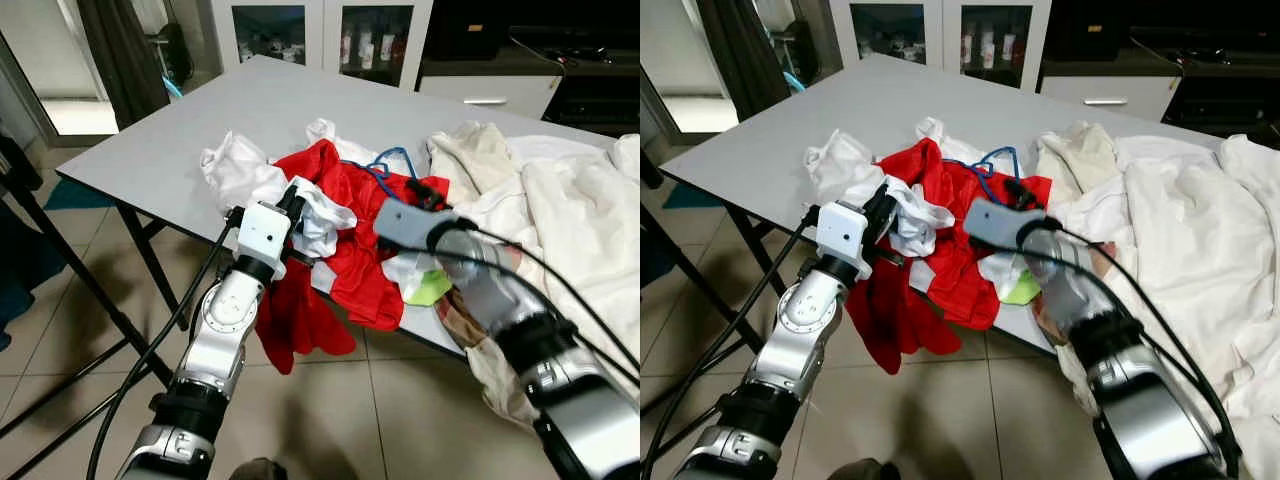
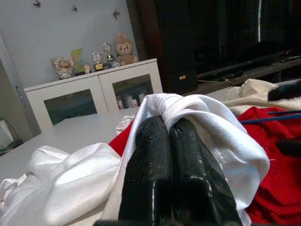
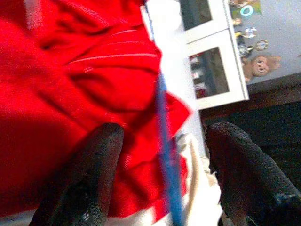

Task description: Hang hanger

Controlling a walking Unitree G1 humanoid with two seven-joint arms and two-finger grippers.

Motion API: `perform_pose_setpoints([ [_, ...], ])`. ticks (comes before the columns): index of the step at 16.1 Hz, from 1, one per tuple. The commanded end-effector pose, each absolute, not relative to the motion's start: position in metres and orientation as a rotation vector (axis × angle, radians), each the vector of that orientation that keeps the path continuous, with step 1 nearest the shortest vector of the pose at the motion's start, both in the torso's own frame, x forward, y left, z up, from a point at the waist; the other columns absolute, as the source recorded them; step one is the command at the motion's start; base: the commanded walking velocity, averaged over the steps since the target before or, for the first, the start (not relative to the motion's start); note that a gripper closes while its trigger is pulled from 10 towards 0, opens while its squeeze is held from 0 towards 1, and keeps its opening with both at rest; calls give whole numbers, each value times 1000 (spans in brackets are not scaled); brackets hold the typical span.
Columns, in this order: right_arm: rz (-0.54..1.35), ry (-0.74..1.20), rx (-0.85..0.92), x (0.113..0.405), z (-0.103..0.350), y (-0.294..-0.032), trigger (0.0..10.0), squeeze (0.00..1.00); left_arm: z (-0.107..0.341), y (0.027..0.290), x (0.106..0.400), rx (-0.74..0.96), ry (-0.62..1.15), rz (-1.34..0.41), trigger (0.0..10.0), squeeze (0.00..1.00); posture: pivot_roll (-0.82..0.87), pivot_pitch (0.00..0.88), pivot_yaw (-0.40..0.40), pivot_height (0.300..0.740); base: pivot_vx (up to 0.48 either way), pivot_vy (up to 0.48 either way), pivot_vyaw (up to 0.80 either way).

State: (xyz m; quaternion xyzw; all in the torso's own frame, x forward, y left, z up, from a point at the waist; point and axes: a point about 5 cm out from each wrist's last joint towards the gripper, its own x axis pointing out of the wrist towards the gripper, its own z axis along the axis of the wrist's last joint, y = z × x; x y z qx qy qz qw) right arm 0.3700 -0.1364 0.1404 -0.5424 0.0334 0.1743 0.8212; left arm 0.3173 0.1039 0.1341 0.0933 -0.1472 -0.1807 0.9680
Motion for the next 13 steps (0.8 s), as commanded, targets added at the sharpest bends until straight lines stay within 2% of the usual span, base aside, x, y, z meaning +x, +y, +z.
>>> perform_pose_setpoints([
  [1, 338, 76, -1123, 374, 145, -139, 7765, 0, 135, 103, 317, 189, -306, -364, 10000, 0, 77, 0, 5, 740, 0, 0, 0],
  [2, 332, 82, -1106, 375, 146, -141, 7098, 0, 135, 103, 317, 189, -307, -364, 10000, 0, 77, 0, 3, 740, 0, 0, 0],
  [4, 330, 98, -1080, 376, 146, -144, 4235, 0, 134, 103, 316, 188, -305, -362, 10000, 0, 76, 1, 1, 740, 0, 0, 0],
  [5, 330, 104, -1077, 376, 145, -145, 4235, 0, 134, 103, 316, 188, -305, -361, 10000, 0, 76, 1, 1, 740, 0, 0, 0],
  [6, 330, 122, -1072, 376, 143, -149, 0, 0, 134, 103, 316, 187, -303, -361, 10000, 0, 75, 3, 0, 740, 0, 0, 0],
  [13, 318, 116, -1020, 376, 146, -153, 0, 0, 134, 101, 316, 181, -304, -364, 10000, 0, 67, 6, -2, 740, 0, 0, 0],
])
